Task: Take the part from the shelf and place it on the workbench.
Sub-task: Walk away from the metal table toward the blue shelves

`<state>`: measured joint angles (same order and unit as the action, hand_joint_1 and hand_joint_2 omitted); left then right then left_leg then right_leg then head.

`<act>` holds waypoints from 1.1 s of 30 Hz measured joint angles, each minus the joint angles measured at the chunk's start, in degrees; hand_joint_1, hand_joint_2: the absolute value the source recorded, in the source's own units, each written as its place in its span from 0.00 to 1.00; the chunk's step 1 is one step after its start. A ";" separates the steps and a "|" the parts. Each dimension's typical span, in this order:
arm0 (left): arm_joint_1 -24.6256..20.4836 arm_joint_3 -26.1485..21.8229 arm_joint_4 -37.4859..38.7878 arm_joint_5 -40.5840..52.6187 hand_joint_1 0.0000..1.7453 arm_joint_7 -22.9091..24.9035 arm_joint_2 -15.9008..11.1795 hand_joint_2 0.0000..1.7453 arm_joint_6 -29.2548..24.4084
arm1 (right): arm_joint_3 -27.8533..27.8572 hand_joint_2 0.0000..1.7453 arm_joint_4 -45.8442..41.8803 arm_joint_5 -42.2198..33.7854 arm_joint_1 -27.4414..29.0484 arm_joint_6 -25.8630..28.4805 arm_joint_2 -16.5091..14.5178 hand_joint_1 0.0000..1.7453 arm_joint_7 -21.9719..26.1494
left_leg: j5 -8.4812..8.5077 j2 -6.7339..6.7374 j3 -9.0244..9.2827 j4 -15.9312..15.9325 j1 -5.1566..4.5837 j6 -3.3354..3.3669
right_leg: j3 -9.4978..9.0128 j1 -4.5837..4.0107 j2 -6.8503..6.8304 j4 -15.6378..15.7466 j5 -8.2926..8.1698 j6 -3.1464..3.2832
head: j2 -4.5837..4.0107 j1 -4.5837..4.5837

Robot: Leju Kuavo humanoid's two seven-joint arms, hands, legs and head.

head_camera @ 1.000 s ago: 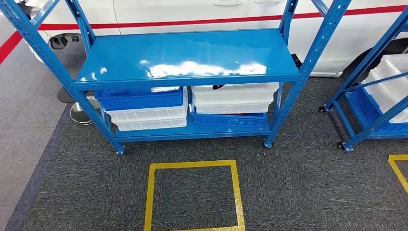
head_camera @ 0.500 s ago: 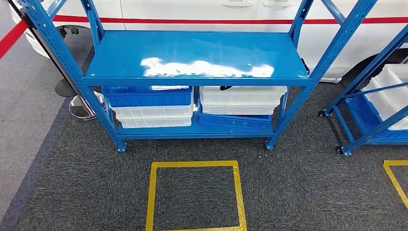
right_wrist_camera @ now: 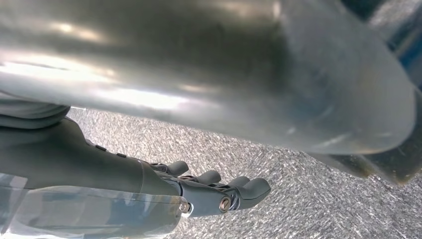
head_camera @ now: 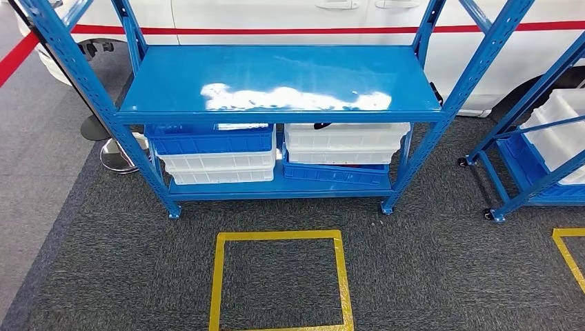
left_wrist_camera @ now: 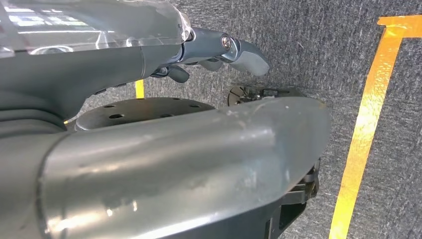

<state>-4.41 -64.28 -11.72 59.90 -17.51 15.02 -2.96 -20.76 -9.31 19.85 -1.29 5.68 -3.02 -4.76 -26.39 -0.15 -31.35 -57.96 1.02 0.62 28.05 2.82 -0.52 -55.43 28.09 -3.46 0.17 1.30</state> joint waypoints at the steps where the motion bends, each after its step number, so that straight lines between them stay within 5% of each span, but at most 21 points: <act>1: 0.00 0.00 0.00 0.00 0.00 0.00 0.00 0.00 0.00 | 0.00 0.00 0.00 0.00 0.00 0.00 0.00 0.00 0.00 | 0.01 0.00 0.01 0.02 0.01 -0.02 | 0.00 0.00 0.00 0.00 0.00 0.00 | 0.00 0.00; 15: 0.00 0.00 0.00 -0.02 0.00 0.00 -0.01 0.00 0.08 | 0.00 0.00 0.00 -0.02 0.00 -0.04 0.00 0.00 -0.07 | -0.04 0.00 0.00 -0.03 -0.08 -0.01 | -0.02 0.03 0.00 0.11 0.00 0.00 | 0.00 -0.01; 19: 0.03 0.00 0.00 -0.20 0.00 -0.11 -0.10 0.00 0.54 | 0.11 0.00 0.01 -0.31 0.09 -0.29 -0.22 0.00 -0.42 | -0.14 0.08 0.38 0.89 -0.44 1.65 | -0.46 0.33 -0.20 -0.29 -1.00 -1.34 | 0.00 0.02; 21: 0.04 0.00 0.00 -0.27 0.00 -0.28 -0.05 0.00 0.61 | 0.26 0.00 0.02 -0.43 0.11 -0.34 -0.24 0.00 -0.44 | 0.32 0.07 1.20 1.89 -0.26 2.31 | 0.39 0.20 -0.10 -2.97 0.83 -1.00 | 0.00 -0.24; 24: 0.11 0.00 0.00 -0.28 0.00 -0.38 -0.01 0.00 0.62 | 0.48 0.00 0.02 -0.51 0.10 -0.34 -0.21 0.00 -0.15 | 0.61 0.18 1.35 2.12 -0.57 2.62 | 5.48 -0.53 0.39 -13.06 7.02 -0.14 | 0.00 -0.79; 26: 0.19 0.00 0.00 -0.28 0.00 -0.54 -0.01 0.00 0.64 | 0.55 0.00 0.01 -0.65 0.07 -0.33 -0.19 0.00 0.03 | 0.52 0.20 1.31 1.89 -0.82 2.48 | 6.98 -0.96 0.53 -16.21 7.66 0.06 | 0.00 -0.87; 29: 0.16 0.00 0.00 -0.28 0.00 -0.93 0.01 0.00 0.70 | 0.57 0.00 0.01 -0.76 0.09 -0.34 -0.15 0.00 -0.28 | -0.05 -0.06 1.51 0.96 -0.84 1.76 | 3.19 -1.07 0.51 -7.67 2.25 0.56 | 0.00 -0.94; 31: 0.14 0.00 0.00 -0.28 0.00 -1.04 0.00 0.00 0.70 | 0.57 0.00 0.02 -0.77 0.19 -0.42 -0.14 0.00 -0.44 | -0.50 -0.16 1.13 -0.02 -0.96 1.03 | 1.91 -1.26 0.33 -3.38 1.47 1.36 | -0.01 -1.15; 33: 0.19 0.00 0.00 -0.28 0.00 -1.06 -0.01 0.00 0.70 | 0.59 0.00 0.02 -0.78 0.36 -0.50 -0.15 0.00 -0.37 | -0.76 -0.15 0.71 -0.85 -1.15 0.29 | 2.37 -1.44 0.22 -3.38 1.86 2.43 | -0.01 -1.30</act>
<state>-4.23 -64.28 -11.72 59.63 -18.57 15.00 -2.25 -20.17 -9.29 19.07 -0.92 5.18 -3.16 -5.12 -27.15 -0.30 -30.64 -58.81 -0.12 0.92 30.42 1.38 -0.30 -58.81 29.95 -1.03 0.17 0.00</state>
